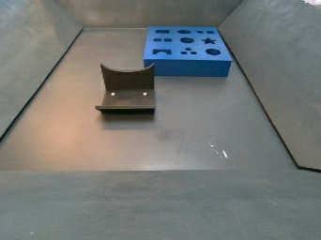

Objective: Insert the oval object.

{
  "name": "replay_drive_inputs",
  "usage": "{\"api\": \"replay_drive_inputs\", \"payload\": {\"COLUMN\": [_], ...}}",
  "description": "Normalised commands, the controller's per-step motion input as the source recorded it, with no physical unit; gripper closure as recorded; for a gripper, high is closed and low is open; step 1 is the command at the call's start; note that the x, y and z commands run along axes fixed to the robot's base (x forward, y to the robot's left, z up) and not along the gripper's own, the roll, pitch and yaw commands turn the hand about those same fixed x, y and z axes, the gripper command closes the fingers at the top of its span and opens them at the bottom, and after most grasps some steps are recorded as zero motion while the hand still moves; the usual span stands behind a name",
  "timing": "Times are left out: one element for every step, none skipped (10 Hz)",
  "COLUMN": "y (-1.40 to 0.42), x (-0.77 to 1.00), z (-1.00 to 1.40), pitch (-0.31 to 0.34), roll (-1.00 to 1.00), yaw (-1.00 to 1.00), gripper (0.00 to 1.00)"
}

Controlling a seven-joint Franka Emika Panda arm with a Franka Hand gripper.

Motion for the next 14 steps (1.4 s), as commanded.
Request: {"api": "replay_drive_inputs", "payload": {"y": [-0.32, -0.40, -0.39, -0.42, -0.27, -0.12, -0.12, -0.07, -0.05, 0.00, 0.00, 0.00, 0.00, 0.00], "x": [-0.29, -0.37, -0.44, -0.33, -0.28, -0.28, -0.26, -0.22, -0.18, -0.06, 0.00, 0.00, 0.00, 0.00], "z": [-0.18, -0.41, -0.55, -0.64, -0.55, -0.44, -0.46, -0.48, -0.49, -0.51, -0.45, -0.32, -0.27, -0.25], "pitch": [-0.021, -0.066, -0.101, -0.083, -0.051, -0.106, -0.194, -0.261, -0.211, -0.129, -0.014, 0.000, 0.000, 0.000], "roll": [0.00, 0.00, 0.00, 0.00, 0.05, 0.12, 0.12, 0.10, 0.10, 0.10, 0.07, 0.07, 0.07, 0.05], "yaw": [-0.29, -0.29, -0.29, -0.29, -0.27, -0.35, -0.33, -0.18, -0.12, -0.09, -0.11, -0.12, -0.13, -0.13], "gripper": [1.00, 1.00, 1.00, 1.00, 1.00, 1.00, 1.00, 1.00, 1.00, 1.00, 1.00, 1.00, 1.00, 1.00]}}
